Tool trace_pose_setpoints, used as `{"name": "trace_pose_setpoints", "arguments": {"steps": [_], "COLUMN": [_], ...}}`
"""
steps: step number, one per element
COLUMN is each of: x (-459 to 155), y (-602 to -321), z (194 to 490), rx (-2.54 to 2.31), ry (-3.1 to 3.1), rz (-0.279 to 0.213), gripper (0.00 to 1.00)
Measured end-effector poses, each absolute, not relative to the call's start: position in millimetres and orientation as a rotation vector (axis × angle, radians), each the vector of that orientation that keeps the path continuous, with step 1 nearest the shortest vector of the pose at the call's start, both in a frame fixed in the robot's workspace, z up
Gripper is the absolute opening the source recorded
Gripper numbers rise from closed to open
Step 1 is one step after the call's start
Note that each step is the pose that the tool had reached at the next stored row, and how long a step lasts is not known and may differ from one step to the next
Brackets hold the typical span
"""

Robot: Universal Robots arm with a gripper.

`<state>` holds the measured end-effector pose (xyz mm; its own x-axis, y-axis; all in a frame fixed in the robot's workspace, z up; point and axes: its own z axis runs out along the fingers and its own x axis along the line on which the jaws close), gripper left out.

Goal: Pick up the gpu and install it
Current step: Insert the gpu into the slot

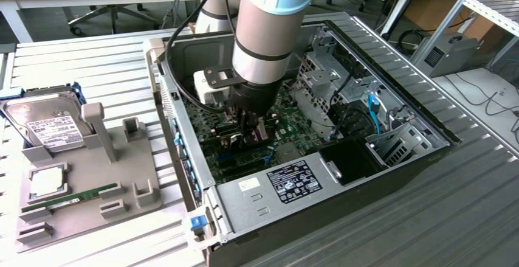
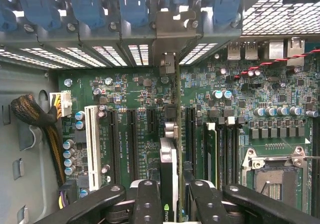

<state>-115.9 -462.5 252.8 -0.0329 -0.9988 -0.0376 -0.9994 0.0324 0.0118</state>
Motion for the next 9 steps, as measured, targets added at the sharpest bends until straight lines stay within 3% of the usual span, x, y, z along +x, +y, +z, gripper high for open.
{"name": "trace_pose_setpoints", "arguments": {"steps": [9], "x": [-115.9], "y": [-462.5], "z": [252.7], "rx": [-2.171], "ry": [2.243], "rz": [0.054], "gripper": [0.27]}}
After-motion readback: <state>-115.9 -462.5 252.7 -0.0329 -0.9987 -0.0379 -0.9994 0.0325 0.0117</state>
